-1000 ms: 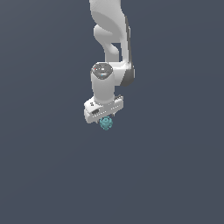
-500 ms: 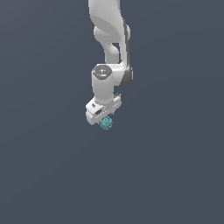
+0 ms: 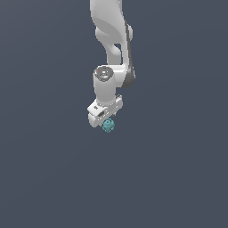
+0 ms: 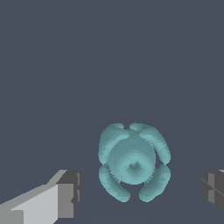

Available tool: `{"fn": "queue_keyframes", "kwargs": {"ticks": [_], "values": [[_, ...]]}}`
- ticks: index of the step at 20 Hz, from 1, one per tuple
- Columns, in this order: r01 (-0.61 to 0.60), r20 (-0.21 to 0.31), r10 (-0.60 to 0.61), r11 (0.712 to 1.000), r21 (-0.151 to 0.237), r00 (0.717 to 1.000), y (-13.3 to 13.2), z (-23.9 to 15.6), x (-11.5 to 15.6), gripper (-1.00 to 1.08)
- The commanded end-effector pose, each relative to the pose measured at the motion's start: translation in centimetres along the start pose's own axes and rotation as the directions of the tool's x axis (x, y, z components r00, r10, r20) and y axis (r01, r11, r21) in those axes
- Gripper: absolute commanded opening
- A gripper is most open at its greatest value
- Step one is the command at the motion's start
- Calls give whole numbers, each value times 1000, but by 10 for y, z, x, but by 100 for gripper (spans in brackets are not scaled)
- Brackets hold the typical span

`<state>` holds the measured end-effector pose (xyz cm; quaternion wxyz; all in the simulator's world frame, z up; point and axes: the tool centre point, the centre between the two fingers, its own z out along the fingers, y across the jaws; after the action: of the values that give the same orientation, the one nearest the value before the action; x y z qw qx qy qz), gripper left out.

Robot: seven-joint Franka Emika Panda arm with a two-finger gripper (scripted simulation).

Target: Pick up the object and move it to a goal position.

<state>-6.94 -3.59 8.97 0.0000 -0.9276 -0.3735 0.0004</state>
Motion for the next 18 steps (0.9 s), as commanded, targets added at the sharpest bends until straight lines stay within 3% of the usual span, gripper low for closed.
{"fn": "queue_keyframes", "kwargs": {"ticks": [1,17,18], "values": [[0,0,0,1000,0,1000,0,1,0,100],[5,-1,-5,1000,0,1000,0,50,0,100],[5,-1,-5,1000,0,1000,0,50,0,-100]]}}
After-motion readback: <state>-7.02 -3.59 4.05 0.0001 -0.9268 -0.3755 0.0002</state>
